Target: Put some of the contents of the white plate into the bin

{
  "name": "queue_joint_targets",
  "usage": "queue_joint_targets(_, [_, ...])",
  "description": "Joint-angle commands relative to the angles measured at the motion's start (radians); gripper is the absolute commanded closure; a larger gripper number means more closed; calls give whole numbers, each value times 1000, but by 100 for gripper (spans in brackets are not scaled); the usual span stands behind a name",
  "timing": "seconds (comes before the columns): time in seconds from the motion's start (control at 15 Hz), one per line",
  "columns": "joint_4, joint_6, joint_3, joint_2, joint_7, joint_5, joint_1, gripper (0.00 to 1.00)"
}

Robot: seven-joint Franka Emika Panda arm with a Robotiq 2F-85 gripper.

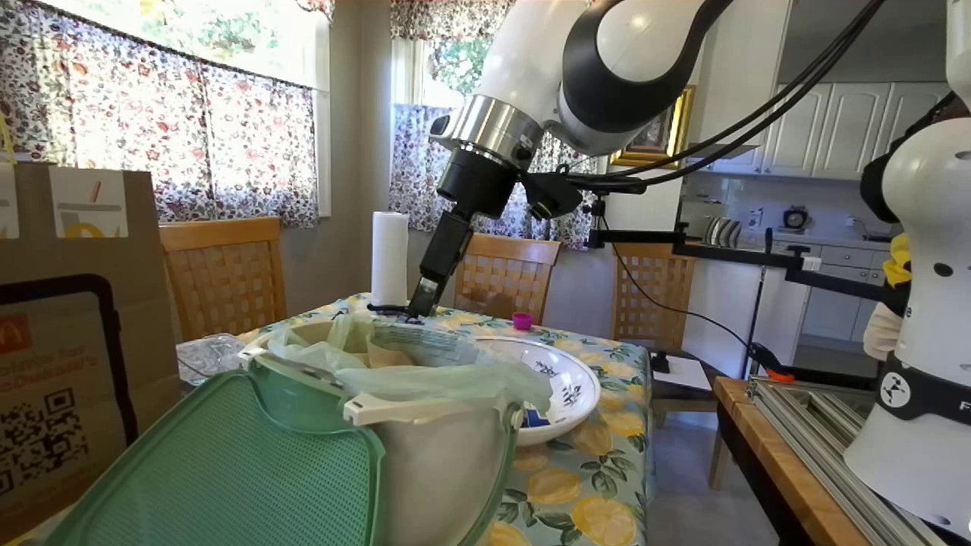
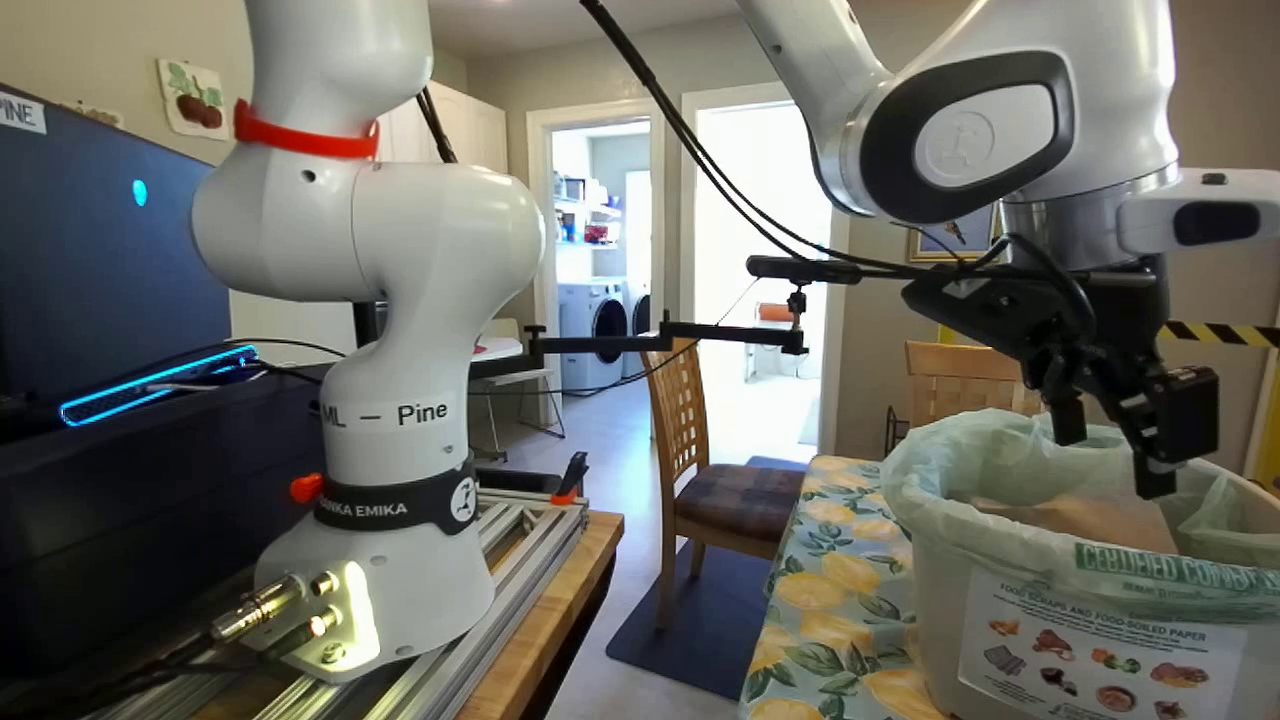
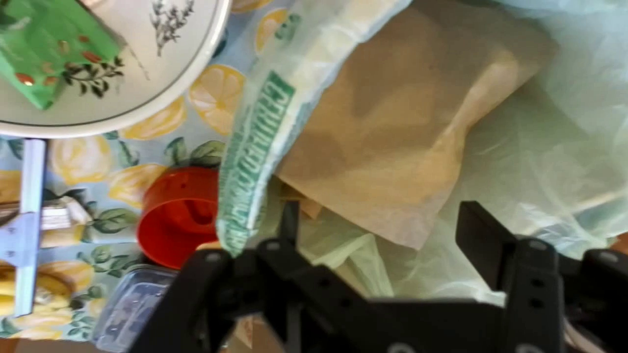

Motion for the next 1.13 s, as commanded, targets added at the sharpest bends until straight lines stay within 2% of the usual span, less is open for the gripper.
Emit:
queue_joint_targets(0.0, [-61, 19, -25, 187, 84, -9, -14, 0])
queue_joint_targets(0.2, [-111, 7, -43, 304, 131, 0, -34, 0])
queue_joint_targets(0.27, [-130, -1, 136, 346, 144, 13, -223, 0])
queue_joint_targets(0.33, [-138, -7, 175, 385, 161, 25, -267, 0])
queue_joint_targets(0.4, [-146, -14, 50, 417, 191, 25, -148, 0])
queue_joint_targets(0.47, [-153, -30, 68, 450, 215, 34, -173, 0])
queue_joint_targets(0.73, [-204, -18, 6, 548, 291, 63, -140, 0])
queue_joint_targets(0.8, [-167, -31, 38, 479, 255, 30, -174, 0])
queue_joint_targets(1.07, [-186, -31, 21, 532, 280, 40, -161, 0])
